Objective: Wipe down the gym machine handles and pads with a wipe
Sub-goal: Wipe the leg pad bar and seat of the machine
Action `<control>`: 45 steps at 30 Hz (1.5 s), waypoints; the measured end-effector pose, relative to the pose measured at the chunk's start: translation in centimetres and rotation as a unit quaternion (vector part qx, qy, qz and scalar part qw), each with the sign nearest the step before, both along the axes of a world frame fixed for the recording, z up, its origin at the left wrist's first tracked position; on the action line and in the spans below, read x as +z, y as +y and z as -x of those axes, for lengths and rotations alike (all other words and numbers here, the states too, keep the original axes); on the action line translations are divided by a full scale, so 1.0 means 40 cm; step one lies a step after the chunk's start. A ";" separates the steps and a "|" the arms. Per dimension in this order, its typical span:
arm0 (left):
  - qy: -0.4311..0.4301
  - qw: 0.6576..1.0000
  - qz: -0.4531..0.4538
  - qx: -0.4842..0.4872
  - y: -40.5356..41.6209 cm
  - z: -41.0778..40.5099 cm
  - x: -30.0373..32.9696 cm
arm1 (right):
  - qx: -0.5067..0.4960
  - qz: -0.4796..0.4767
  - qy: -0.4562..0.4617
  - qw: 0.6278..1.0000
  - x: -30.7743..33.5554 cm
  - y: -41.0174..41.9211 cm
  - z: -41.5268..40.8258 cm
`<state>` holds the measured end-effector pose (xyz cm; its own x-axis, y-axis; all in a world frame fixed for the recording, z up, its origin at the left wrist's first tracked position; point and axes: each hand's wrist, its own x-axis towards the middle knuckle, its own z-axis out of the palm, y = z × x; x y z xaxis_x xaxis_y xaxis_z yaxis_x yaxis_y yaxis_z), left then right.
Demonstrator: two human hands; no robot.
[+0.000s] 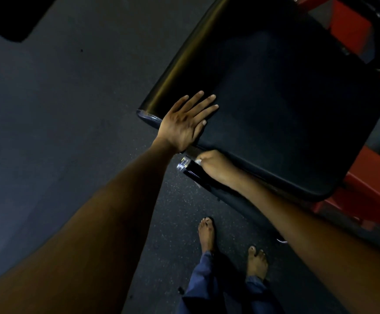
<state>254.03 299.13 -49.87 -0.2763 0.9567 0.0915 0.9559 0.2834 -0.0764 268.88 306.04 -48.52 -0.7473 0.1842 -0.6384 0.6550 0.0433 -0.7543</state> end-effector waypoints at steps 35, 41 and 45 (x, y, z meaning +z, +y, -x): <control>-0.012 0.999 0.041 0.011 -0.005 -0.006 0.020 | 0.263 -0.421 0.377 0.782 0.005 -0.033 -0.200; -0.004 0.998 0.066 0.013 -0.005 -0.004 0.024 | 0.374 -0.429 0.339 0.749 -0.050 0.030 -0.359; -0.013 0.995 0.100 -0.004 -0.003 -0.001 0.039 | 0.239 -0.313 0.290 0.872 -0.040 0.084 -0.520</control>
<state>254.08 299.03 -48.31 -0.2681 0.9574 -0.1075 0.9605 0.2570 -0.1064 289.70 309.41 -50.10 -0.9981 -0.0602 -0.0130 -0.0351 0.7299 -0.6827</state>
